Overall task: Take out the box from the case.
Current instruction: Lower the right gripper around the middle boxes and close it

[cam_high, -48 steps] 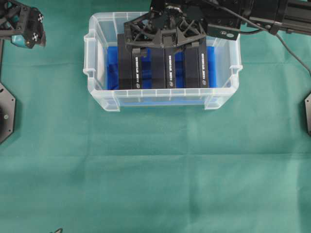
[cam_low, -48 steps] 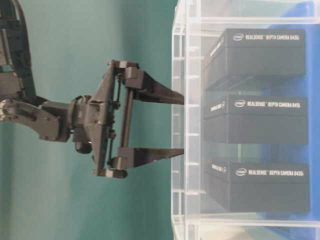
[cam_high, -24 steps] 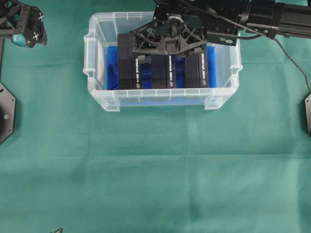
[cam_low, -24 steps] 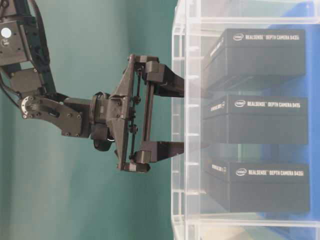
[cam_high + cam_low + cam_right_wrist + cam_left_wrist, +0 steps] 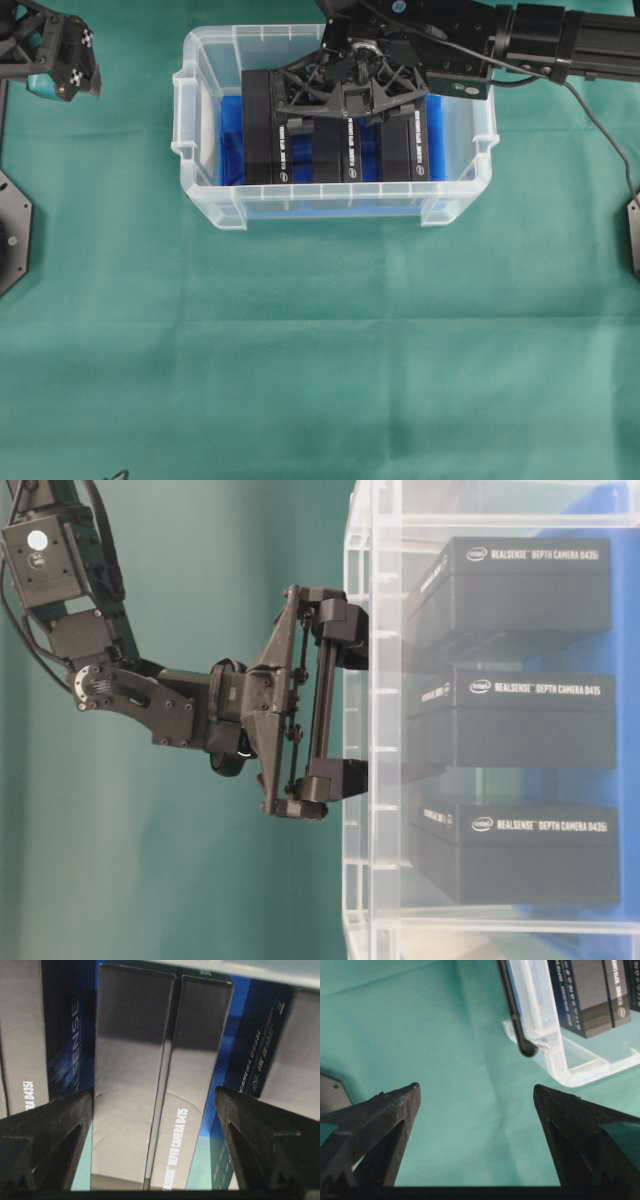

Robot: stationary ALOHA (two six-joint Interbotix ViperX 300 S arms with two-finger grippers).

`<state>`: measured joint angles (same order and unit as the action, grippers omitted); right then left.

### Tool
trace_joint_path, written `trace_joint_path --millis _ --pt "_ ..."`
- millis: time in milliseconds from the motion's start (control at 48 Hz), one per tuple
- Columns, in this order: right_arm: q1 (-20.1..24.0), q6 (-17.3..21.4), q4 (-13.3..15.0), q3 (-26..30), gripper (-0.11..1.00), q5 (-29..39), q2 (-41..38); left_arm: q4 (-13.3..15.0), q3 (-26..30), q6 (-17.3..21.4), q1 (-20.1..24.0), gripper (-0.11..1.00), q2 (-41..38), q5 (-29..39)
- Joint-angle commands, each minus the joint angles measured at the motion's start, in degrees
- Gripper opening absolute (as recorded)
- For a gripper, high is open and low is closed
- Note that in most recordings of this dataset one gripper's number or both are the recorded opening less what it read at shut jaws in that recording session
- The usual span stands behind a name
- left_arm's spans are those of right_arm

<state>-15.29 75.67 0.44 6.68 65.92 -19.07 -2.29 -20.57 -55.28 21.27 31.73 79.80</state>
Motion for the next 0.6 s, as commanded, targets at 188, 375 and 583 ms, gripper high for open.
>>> trace_joint_path --millis 188,375,583 --pt "-0.2 0.0 -0.1 -0.4 0.92 -2.0 0.6 0.1 0.6 -0.4 -0.4 0.97 0.4 -0.3" --pt "-0.2 0.0 -0.1 -0.4 0.92 -2.2 -0.2 0.0 0.5 -0.8 -0.9 0.97 0.4 -0.3" --pt "-0.2 0.2 -0.1 -0.4 0.92 -2.7 -1.1 0.0 0.5 -0.8 -1.0 0.97 0.4 -0.3"
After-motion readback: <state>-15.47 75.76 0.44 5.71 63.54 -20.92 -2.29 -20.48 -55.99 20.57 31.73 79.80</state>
